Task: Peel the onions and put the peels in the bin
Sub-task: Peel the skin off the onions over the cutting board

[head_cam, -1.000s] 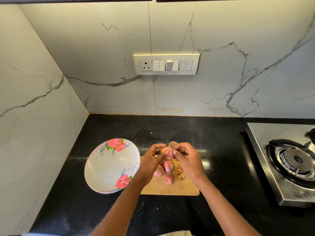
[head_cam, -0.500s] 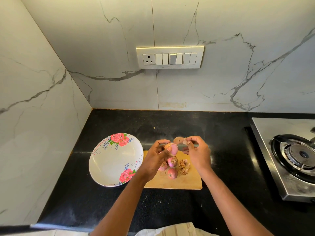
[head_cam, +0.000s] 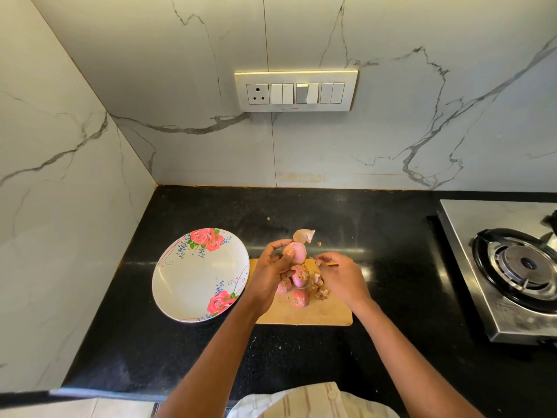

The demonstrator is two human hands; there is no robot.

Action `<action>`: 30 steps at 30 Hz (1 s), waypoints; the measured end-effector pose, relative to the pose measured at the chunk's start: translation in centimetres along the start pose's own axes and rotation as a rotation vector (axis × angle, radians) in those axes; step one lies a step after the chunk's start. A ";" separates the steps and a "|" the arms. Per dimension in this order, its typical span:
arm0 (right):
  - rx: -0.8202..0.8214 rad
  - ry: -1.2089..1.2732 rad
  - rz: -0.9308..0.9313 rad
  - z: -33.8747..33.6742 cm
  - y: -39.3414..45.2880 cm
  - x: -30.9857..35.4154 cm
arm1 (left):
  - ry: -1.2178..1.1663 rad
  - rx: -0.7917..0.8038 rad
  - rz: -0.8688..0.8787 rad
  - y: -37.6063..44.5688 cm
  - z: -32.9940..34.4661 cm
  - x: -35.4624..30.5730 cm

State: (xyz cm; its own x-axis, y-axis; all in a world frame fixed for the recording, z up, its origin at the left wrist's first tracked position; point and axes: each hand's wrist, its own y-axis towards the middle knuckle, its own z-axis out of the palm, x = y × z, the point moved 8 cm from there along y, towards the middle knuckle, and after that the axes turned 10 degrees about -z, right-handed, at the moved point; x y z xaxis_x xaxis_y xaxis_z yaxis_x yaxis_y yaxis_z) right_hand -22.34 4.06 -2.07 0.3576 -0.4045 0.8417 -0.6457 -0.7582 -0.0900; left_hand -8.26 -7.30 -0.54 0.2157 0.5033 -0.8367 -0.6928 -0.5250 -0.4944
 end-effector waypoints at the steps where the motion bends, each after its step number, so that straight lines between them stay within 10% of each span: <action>1: 0.005 0.137 0.000 0.0 0.0 0.8 | 0.008 -0.013 0.012 0.0 -0.1 -0.1; 4: 0.062 0.457 0.000 0.8 -0.3 3.7 | 0.023 -0.045 0.057 0.0 -0.5 -0.6; 30: -0.140 0.126 -0.163 -0.3 -0.9 4.0 | 0.088 -0.008 0.040 0.2 -0.5 0.7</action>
State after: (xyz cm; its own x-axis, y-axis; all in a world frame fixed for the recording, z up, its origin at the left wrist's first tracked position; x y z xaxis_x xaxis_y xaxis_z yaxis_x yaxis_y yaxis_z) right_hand -20.48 3.25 1.56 0.3840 -0.2090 0.8994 -0.6768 -0.7263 0.1202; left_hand -7.89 -7.41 -1.38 0.2474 0.4201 -0.8731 -0.6966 -0.5492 -0.4616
